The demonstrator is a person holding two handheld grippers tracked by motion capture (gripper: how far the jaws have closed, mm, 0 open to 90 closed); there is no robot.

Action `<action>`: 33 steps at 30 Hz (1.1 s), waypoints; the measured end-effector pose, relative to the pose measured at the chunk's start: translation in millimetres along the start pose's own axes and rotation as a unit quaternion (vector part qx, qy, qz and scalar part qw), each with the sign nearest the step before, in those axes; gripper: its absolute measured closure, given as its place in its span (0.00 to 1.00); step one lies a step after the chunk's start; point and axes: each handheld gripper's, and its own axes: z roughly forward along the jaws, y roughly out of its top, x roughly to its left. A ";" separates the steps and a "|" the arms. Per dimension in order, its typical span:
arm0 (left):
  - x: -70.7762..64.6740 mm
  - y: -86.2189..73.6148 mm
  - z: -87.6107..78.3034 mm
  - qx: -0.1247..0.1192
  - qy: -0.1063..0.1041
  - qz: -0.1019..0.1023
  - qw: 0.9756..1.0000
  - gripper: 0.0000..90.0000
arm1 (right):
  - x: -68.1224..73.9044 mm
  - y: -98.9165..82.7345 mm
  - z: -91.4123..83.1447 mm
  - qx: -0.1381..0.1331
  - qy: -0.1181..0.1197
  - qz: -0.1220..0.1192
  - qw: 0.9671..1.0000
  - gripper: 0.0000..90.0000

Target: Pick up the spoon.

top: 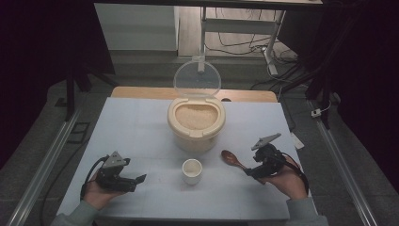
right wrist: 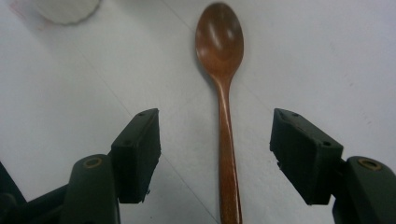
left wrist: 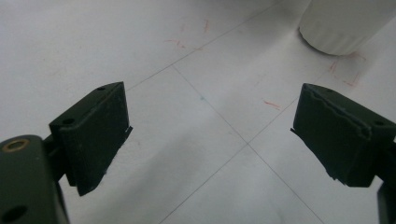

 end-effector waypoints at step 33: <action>0.9 -3.1 4.0 0.013 0.000 0.009 1.000 0.12 | -12.9 -14.5 45.7 0.091 -0.014 0.004 0.996 0.66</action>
